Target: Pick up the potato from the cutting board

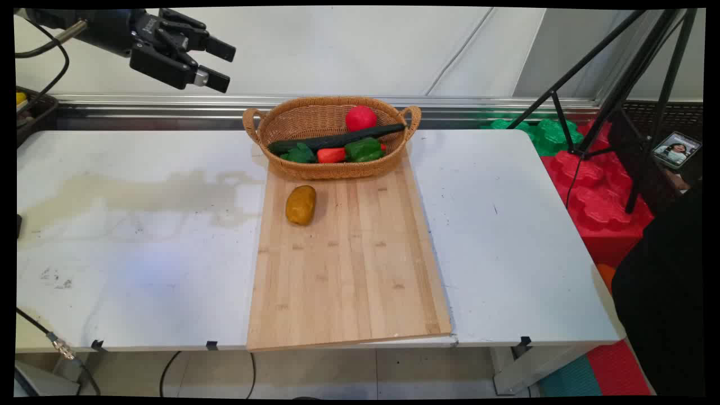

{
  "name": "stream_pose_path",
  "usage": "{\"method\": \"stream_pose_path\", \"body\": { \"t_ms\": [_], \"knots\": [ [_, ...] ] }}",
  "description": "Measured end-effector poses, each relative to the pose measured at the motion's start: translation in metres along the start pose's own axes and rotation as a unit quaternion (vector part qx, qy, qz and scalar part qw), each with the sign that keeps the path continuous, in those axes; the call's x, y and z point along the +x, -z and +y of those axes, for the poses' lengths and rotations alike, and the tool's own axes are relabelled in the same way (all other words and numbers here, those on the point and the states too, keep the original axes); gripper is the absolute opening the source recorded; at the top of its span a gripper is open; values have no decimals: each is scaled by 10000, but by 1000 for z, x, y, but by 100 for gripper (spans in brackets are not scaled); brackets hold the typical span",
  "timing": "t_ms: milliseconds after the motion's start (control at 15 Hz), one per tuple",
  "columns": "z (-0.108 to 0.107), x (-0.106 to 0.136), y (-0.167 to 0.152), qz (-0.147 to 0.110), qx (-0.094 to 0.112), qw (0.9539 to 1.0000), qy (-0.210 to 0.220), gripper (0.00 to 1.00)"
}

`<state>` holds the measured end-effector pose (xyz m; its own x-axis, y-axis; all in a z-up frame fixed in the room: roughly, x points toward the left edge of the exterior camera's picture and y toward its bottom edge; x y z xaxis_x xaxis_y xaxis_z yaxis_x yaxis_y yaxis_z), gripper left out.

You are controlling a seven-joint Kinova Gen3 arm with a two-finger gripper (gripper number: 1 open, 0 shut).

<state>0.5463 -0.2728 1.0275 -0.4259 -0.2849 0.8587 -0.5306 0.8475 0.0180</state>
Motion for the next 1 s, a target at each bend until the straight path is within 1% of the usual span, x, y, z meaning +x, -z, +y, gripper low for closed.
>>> {"method": "stream_pose_path", "body": {
  "t_ms": [333,400,533,800,1000],
  "knots": [
    [-4,-24,-4,-419,23,9990,150,100],
    [-6,-34,-9,-581,23,9982,140,100],
    [-7,-48,-19,-801,23,9967,129,100],
    [-10,-69,-43,-1128,58,9934,200,100],
    [-11,-84,-65,-1367,123,9900,311,100]
  ]
}}
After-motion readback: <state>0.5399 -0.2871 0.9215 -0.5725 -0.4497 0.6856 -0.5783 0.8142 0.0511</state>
